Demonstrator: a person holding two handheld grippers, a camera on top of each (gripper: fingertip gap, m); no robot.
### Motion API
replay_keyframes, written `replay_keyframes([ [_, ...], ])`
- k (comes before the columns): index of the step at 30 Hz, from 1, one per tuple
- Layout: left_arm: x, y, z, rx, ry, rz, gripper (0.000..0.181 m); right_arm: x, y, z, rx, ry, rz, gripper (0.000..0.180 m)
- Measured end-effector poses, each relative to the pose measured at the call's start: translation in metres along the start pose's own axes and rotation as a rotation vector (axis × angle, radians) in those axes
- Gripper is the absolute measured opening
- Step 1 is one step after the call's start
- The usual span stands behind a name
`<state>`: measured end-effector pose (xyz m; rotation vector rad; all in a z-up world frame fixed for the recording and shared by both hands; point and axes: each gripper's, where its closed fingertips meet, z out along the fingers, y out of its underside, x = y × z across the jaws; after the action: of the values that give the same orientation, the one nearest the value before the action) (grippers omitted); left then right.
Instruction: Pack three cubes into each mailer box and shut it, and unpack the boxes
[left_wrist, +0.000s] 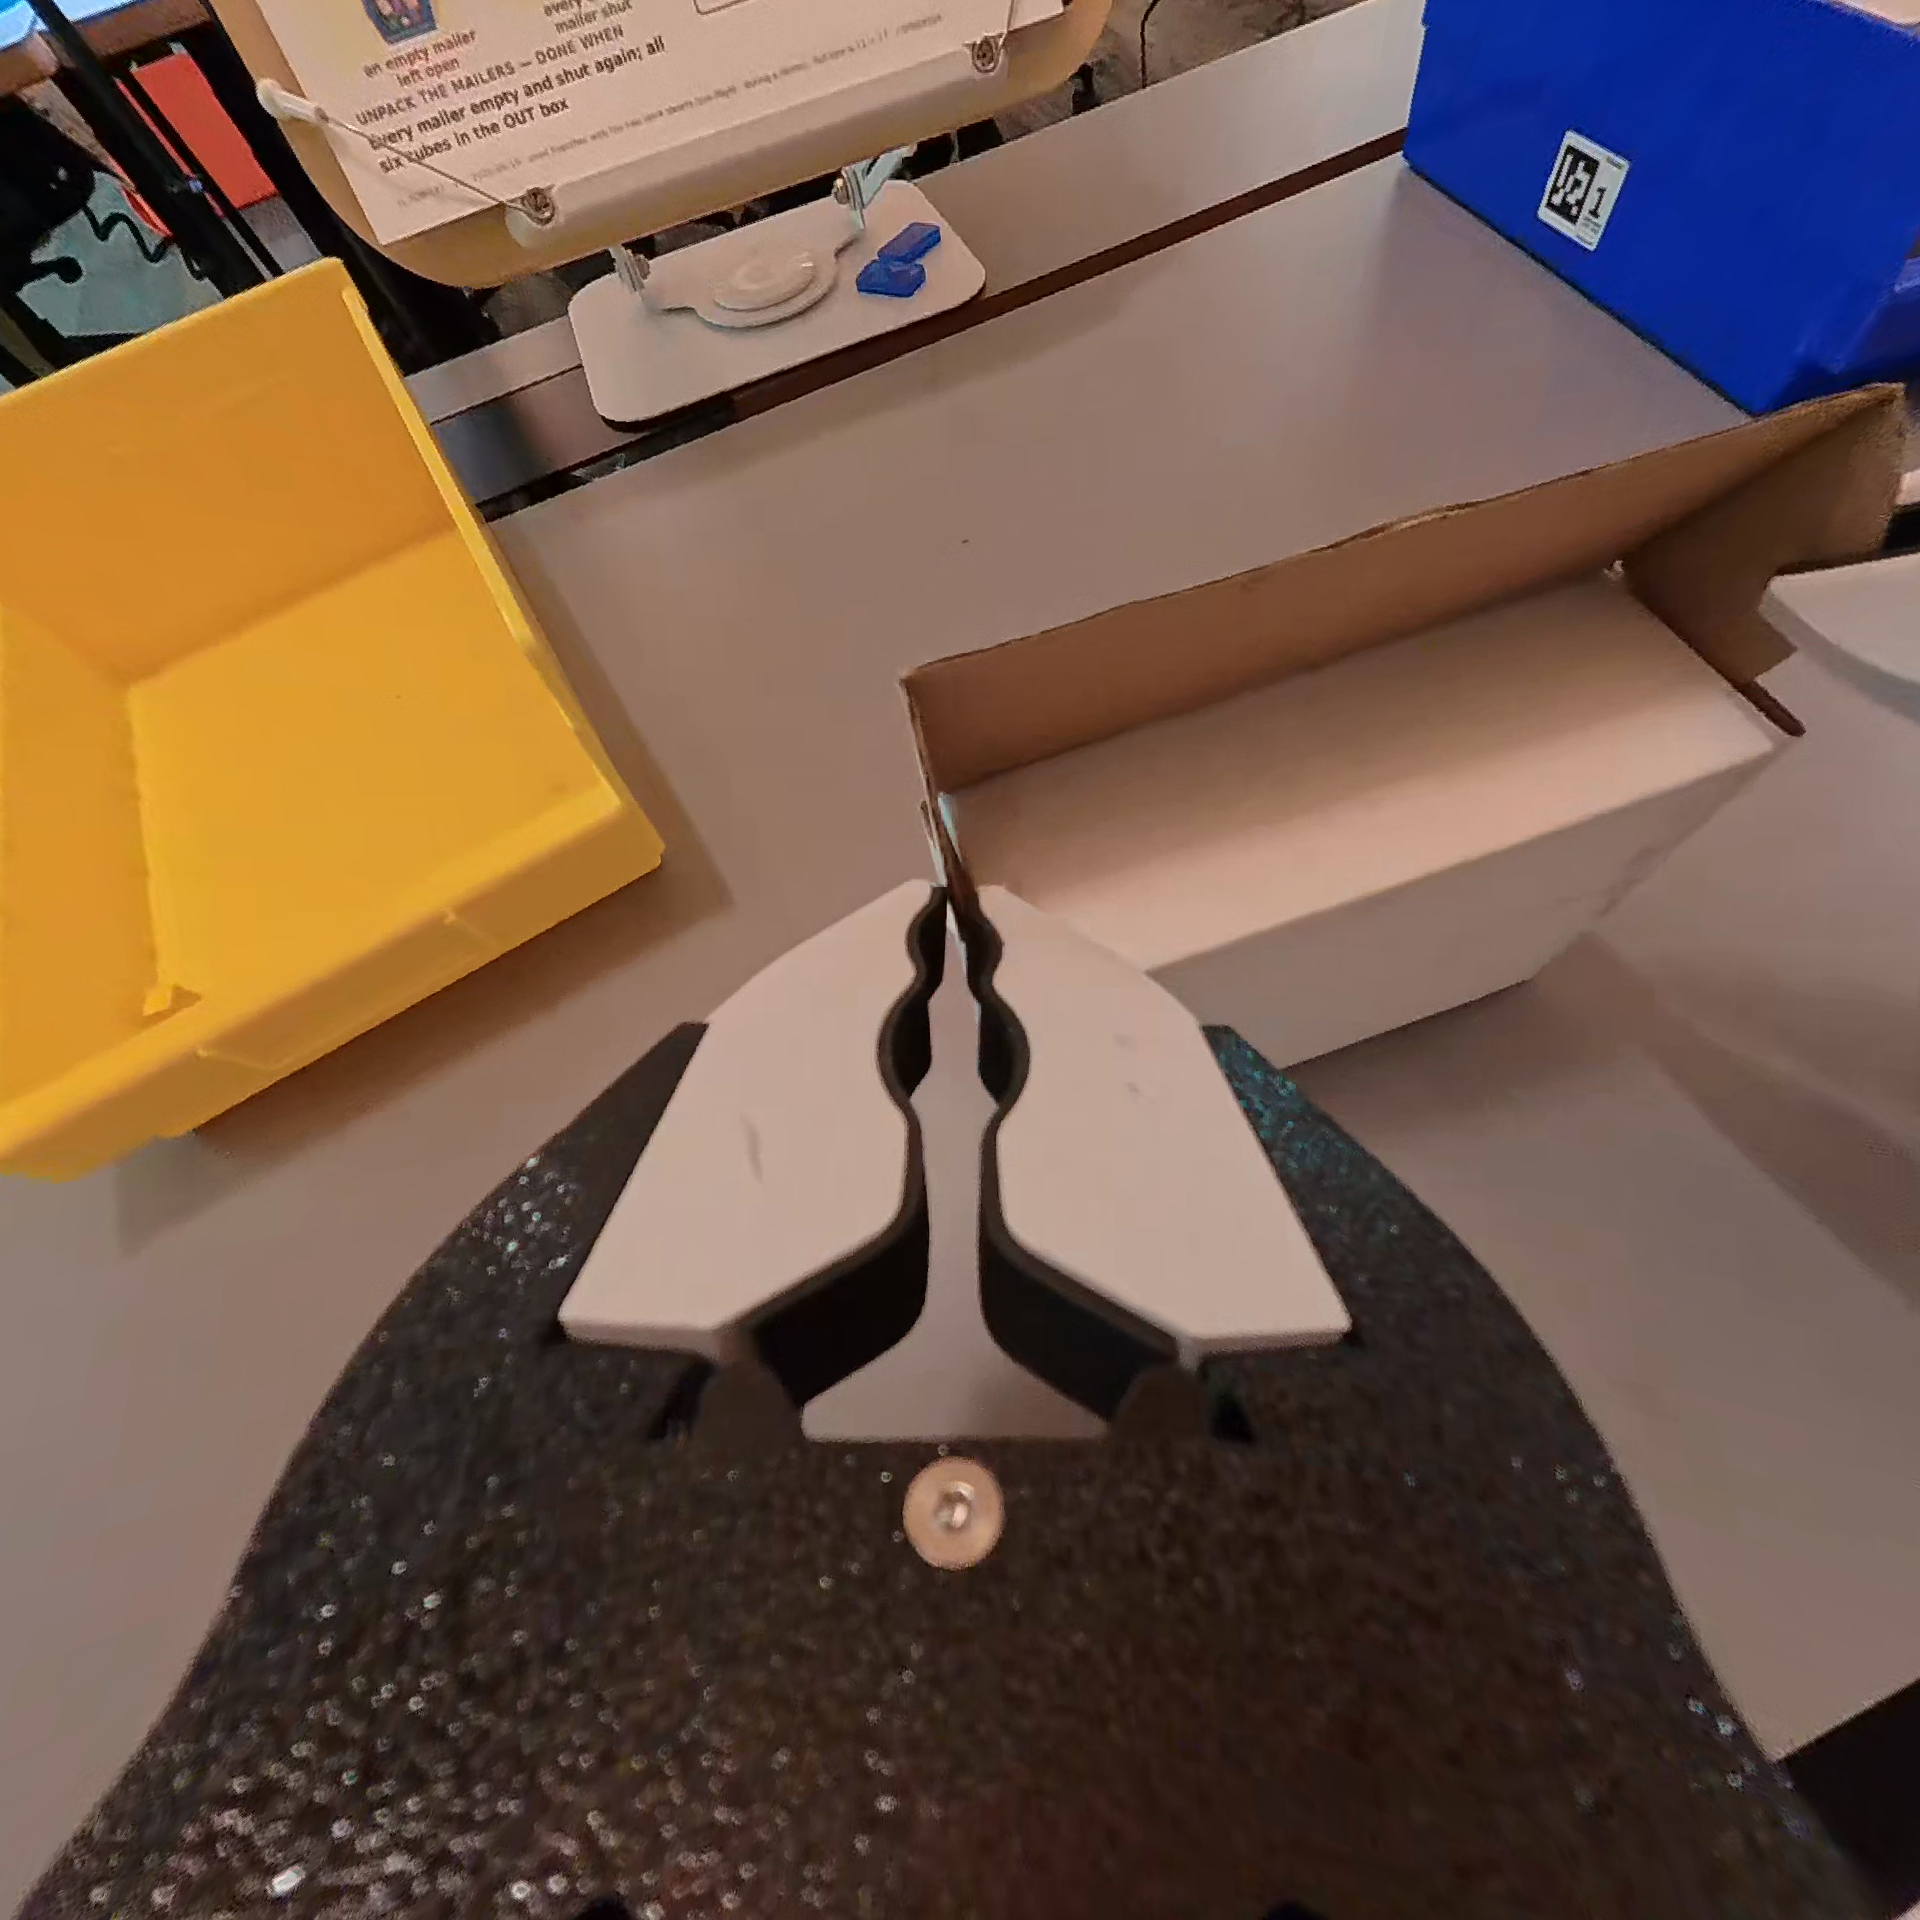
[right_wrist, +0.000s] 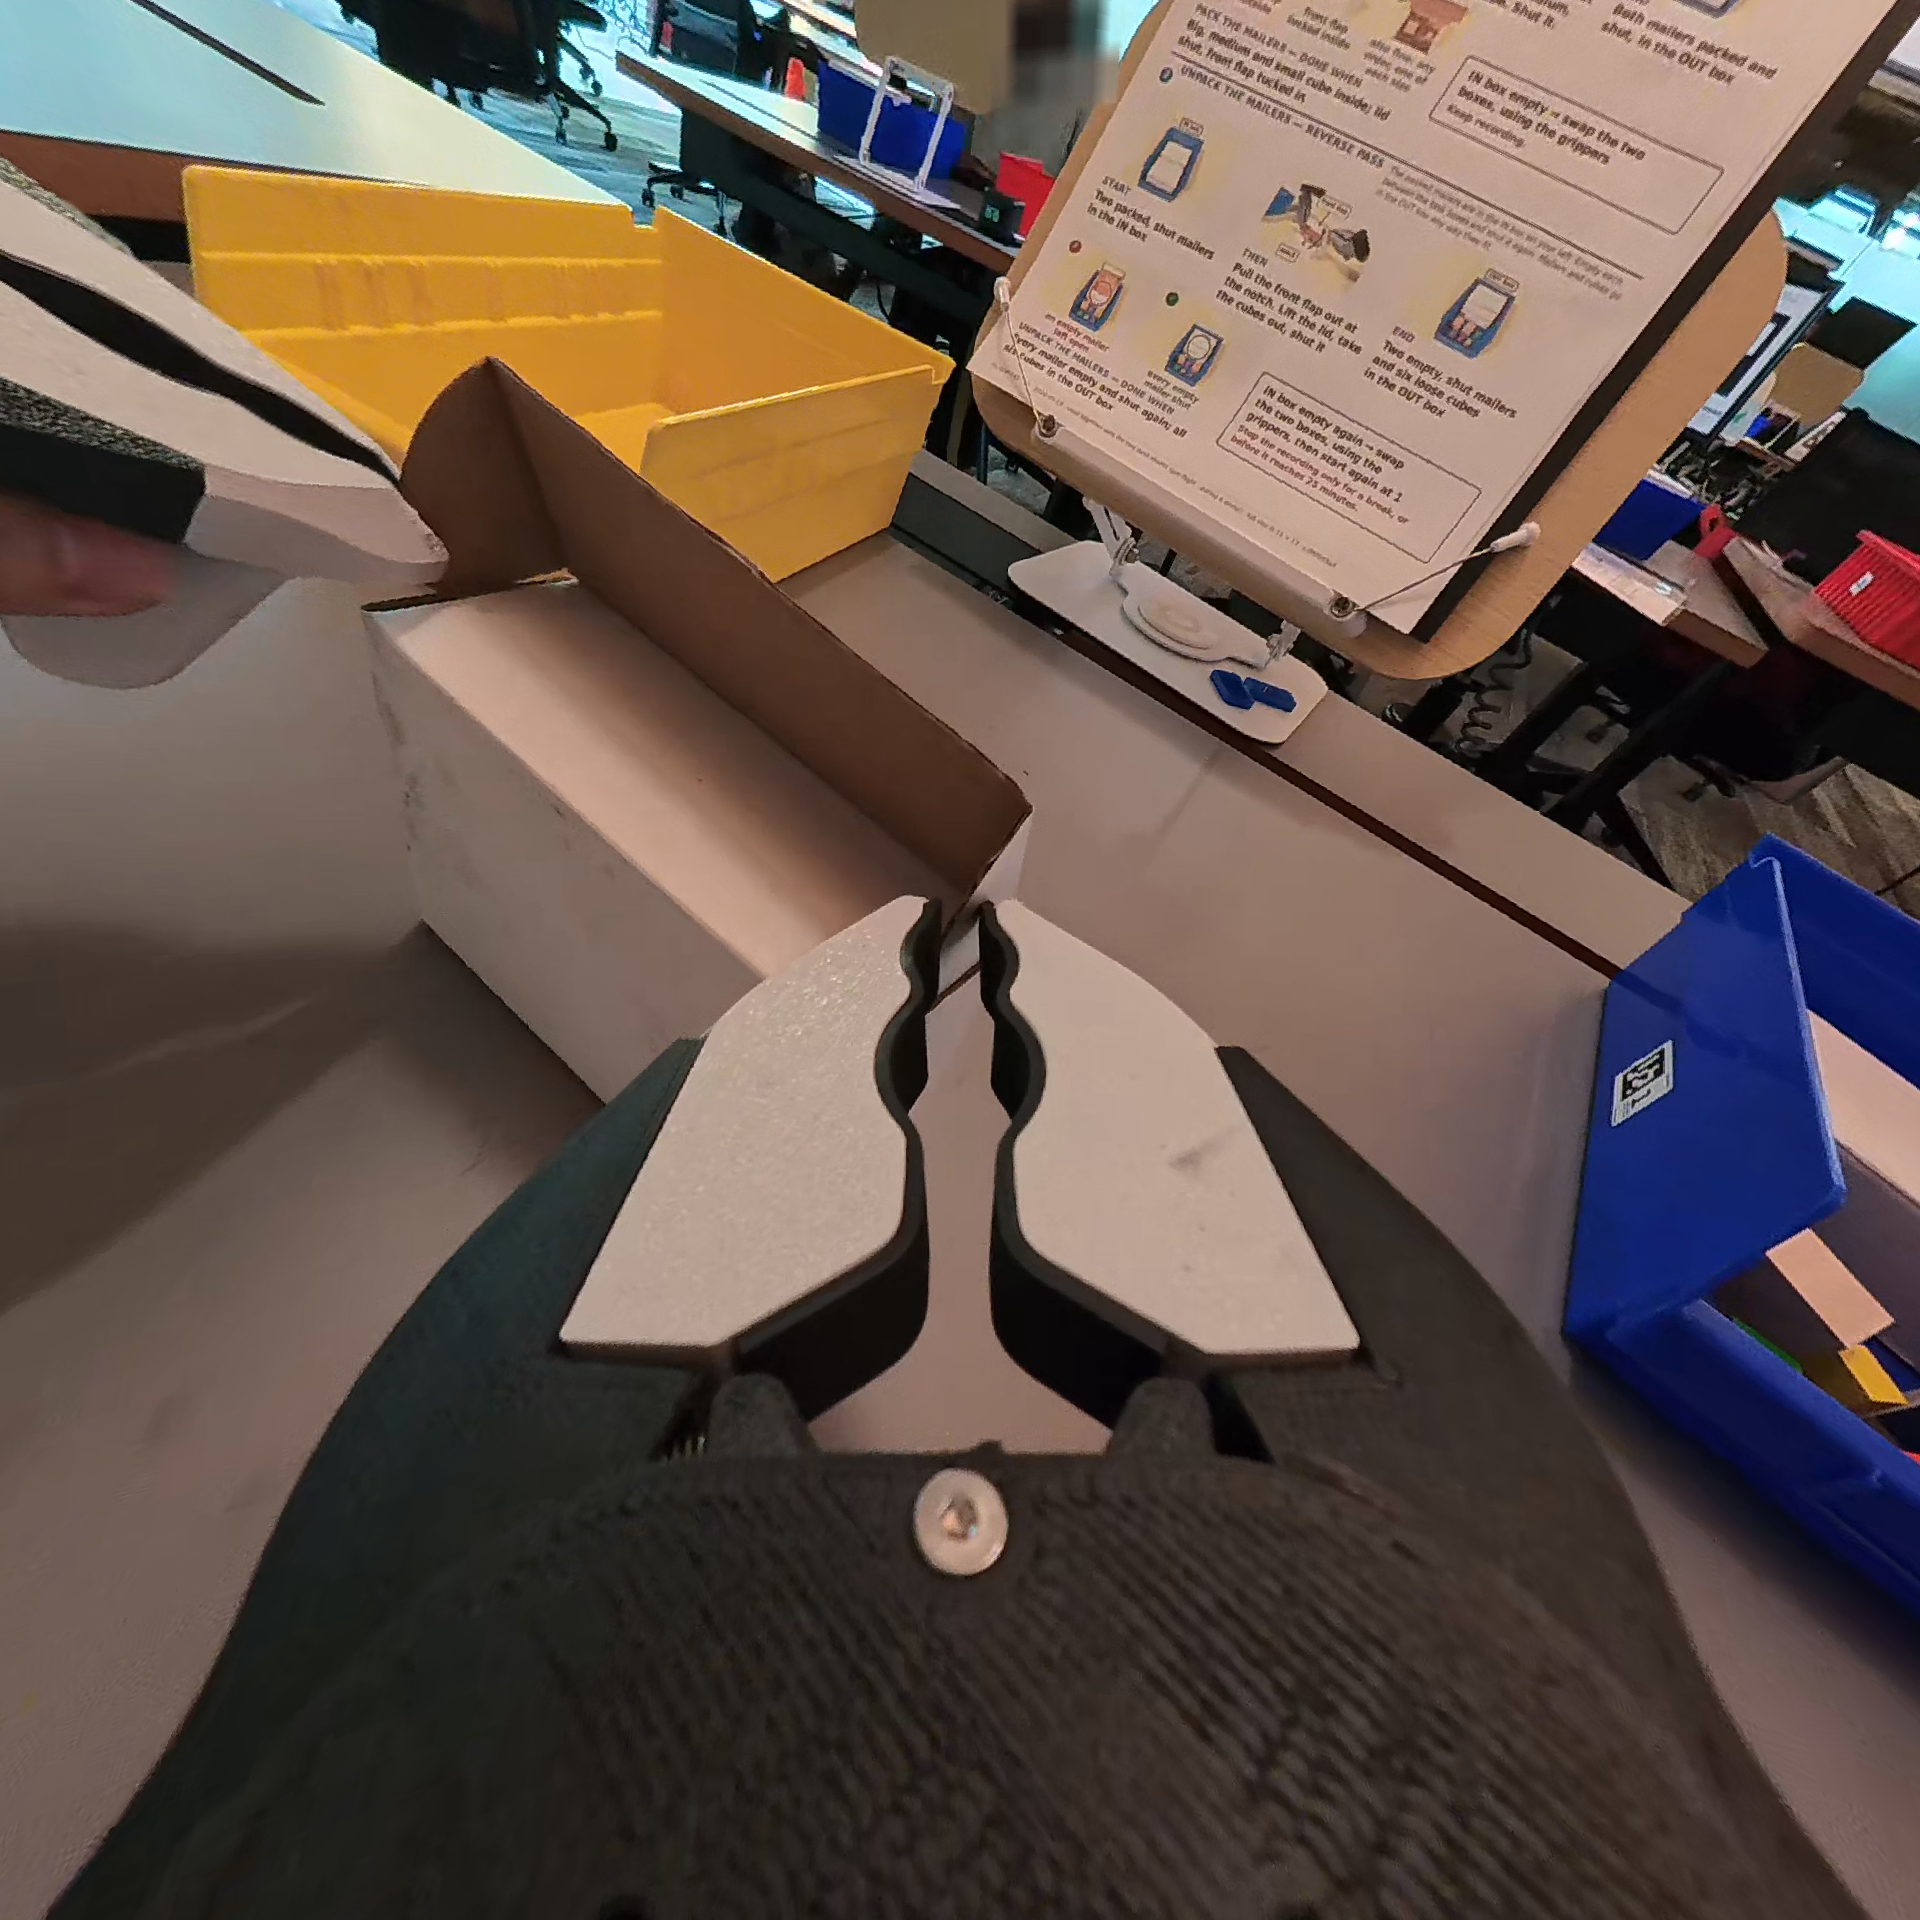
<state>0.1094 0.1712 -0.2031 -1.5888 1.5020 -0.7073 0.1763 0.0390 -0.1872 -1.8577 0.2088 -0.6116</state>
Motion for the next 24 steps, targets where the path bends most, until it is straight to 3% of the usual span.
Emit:
replay_keyframes([
  [3,0.000,-0.005,0.005,0.006,0.015,0.010,0.013,-0.001,-0.001,0.001,0.007,-0.004,0.002,0.007],
  [6,-0.006,0.000,0.011,-0.064,-0.017,0.044,0.006,-0.002,-0.001,0.001,0.004,-0.003,0.011,0.006],
  [12,-0.008,0.000,0.012,-0.203,0.005,-0.092,0.001,-0.008,-0.001,0.001,0.005,0.025,-0.030,0.007],
  [17,-0.004,-0.002,0.011,-0.386,0.138,-0.258,0.004,-0.007,-0.004,0.000,0.009,0.084,-0.098,0.007],
  [24,-0.005,-0.002,0.010,-0.515,0.195,-0.327,0.005,-0.011,-0.006,0.000,0.028,0.098,-0.088,0.009],
])
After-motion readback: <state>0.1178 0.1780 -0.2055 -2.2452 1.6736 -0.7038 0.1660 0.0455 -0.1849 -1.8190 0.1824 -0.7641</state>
